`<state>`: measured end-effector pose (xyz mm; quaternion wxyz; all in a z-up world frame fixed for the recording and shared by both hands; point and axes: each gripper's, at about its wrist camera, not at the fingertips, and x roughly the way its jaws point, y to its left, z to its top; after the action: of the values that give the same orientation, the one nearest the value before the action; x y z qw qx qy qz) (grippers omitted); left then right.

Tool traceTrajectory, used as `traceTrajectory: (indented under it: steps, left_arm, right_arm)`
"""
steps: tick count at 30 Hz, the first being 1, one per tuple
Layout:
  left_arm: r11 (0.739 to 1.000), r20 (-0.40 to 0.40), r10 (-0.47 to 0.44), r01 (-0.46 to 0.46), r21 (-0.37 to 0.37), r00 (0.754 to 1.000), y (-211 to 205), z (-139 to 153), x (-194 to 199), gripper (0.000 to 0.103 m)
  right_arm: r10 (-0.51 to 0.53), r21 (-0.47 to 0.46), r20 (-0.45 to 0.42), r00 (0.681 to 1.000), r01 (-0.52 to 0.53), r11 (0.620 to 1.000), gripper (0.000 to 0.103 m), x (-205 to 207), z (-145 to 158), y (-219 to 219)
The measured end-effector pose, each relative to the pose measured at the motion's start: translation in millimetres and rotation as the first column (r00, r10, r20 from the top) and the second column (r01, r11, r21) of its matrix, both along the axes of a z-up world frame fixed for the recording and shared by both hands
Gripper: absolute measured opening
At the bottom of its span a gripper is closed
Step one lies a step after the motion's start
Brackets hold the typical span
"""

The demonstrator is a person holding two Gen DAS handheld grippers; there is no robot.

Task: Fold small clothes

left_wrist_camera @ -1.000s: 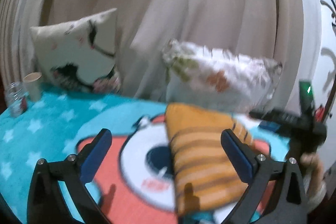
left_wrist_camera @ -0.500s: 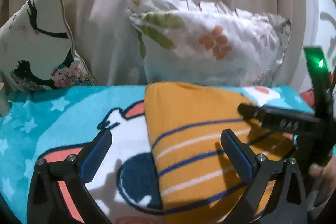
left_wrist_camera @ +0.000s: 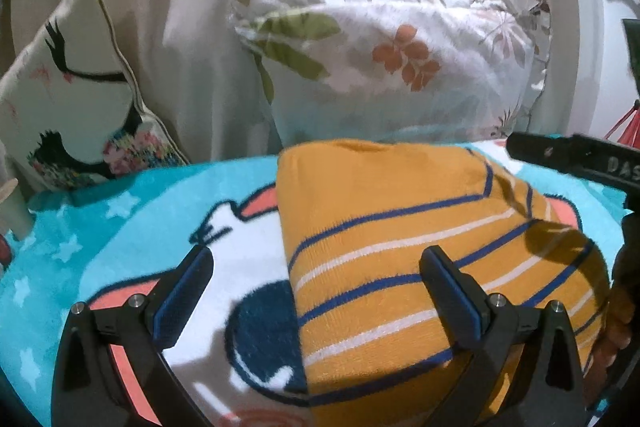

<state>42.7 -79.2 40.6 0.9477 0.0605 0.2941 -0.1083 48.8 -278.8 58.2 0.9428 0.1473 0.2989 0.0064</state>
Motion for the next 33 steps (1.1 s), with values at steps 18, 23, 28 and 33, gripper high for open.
traceTrajectory:
  steps: [18,23,28,33]
  left_arm:
    - [0.998,-0.079,0.008,-0.013,-0.062,0.997,9.3,-6.8,10.3,0.103]
    - [0.998,-0.082,0.009,-0.013,-0.058,0.997,9.3,-8.0,10.9,0.103]
    - [0.998,-0.084,0.008,-0.012,-0.058,0.996,9.5,-7.6,10.7,0.103]
    - [0.998,-0.084,0.007,-0.012,-0.058,0.996,9.2,-7.6,10.7,0.103]
  right_arm:
    - [0.037,-0.15,-0.079,0.996,-0.049,0.987,0.088,2.0,-11.0,31.6]
    - [0.026,-0.184,-0.126,0.992,-0.049,0.982,0.09,5.2,-20.4,35.4]
    - [0.021,-0.187,-0.131,0.991,-0.045,0.981,0.091,4.6,-21.2,34.9]
    - [0.022,-0.187,-0.131,0.991,-0.047,0.981,0.091,4.6,-21.7,34.6]
